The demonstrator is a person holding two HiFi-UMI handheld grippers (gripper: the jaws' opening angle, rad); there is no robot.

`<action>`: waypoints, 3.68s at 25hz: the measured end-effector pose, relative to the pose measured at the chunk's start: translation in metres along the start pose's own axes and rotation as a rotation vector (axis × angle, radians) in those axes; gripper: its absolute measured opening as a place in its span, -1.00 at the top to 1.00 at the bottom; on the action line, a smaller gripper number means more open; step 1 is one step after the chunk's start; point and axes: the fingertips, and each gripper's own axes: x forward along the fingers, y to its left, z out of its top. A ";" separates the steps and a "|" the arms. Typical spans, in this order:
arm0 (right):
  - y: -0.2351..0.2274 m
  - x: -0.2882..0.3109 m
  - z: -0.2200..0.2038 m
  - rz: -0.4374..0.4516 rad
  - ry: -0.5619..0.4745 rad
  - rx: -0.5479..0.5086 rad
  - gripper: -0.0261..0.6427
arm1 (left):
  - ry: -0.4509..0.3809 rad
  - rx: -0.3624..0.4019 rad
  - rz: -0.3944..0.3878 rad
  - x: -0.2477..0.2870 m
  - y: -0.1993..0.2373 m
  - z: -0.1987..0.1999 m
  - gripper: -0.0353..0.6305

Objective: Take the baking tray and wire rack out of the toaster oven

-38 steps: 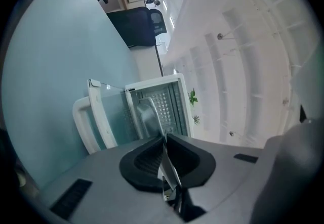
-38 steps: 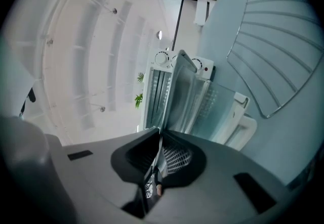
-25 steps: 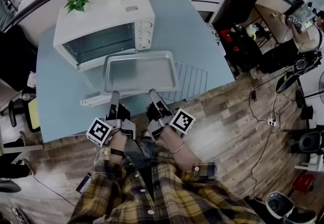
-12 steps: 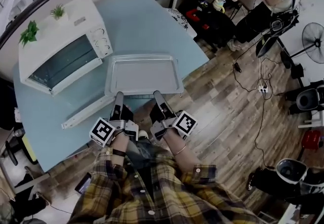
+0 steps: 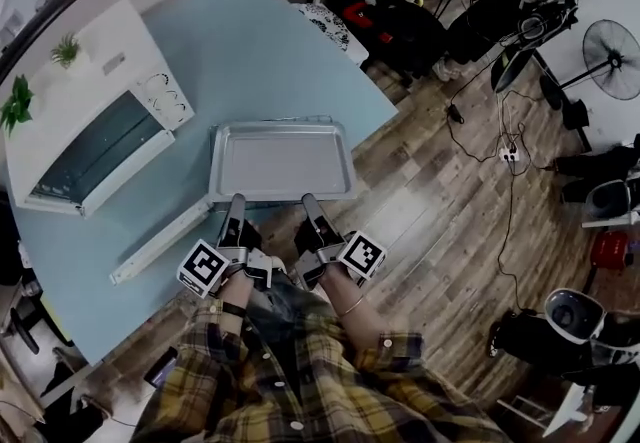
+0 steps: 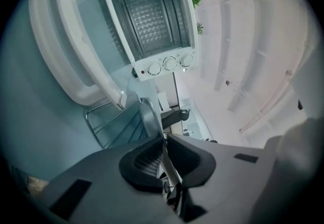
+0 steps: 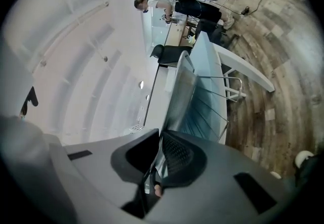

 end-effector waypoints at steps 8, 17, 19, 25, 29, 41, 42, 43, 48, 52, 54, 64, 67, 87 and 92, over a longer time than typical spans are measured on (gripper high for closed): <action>-0.037 0.002 0.001 -0.107 0.019 -0.002 0.82 | 0.060 -0.036 0.075 0.010 0.031 -0.012 0.78; -0.069 0.000 -0.010 -0.233 0.069 -0.022 0.80 | 0.121 -0.036 0.189 0.007 0.064 -0.022 0.74; -0.070 0.000 -0.010 -0.240 0.066 -0.035 0.80 | 0.126 -0.045 0.188 0.007 0.064 -0.022 0.68; -0.074 -0.002 -0.008 -0.254 0.053 -0.042 0.67 | 0.111 -0.047 0.214 -0.003 0.061 -0.022 0.47; -0.074 -0.006 -0.008 -0.269 0.056 -0.054 0.53 | 0.091 -0.034 0.219 -0.011 0.061 -0.017 0.43; -0.032 -0.034 -0.018 -0.277 0.224 -0.353 0.42 | 0.014 0.095 0.106 -0.041 0.004 0.016 0.43; -0.026 -0.034 -0.018 -0.275 0.240 -0.410 0.42 | -0.001 0.104 0.095 -0.045 -0.002 0.021 0.43; -0.019 -0.033 -0.019 -0.270 0.253 -0.471 0.42 | -0.015 0.114 0.085 -0.049 -0.008 0.027 0.44; 0.040 -0.007 -0.038 -0.149 0.289 -0.723 0.42 | -0.078 0.230 0.044 -0.073 -0.033 0.065 0.45; 0.090 0.033 -0.073 -0.007 0.354 -0.919 0.42 | -0.145 0.343 0.020 -0.097 -0.059 0.109 0.47; 0.113 0.052 -0.096 0.065 0.396 -1.002 0.42 | -0.176 0.419 0.025 -0.111 -0.066 0.133 0.47; 0.194 0.124 -0.208 0.359 0.507 -1.250 0.47 | -0.307 0.787 0.135 -0.181 -0.081 0.239 0.62; 0.208 0.136 -0.230 0.406 0.506 -1.309 0.58 | -0.327 0.901 0.185 -0.199 -0.077 0.257 0.73; 0.223 0.150 -0.265 0.386 0.444 -1.405 0.92 | -0.239 1.108 0.248 -0.220 -0.052 0.285 0.92; 0.222 0.150 -0.266 0.384 0.442 -1.401 0.92 | -0.241 1.085 0.235 -0.218 -0.049 0.285 0.92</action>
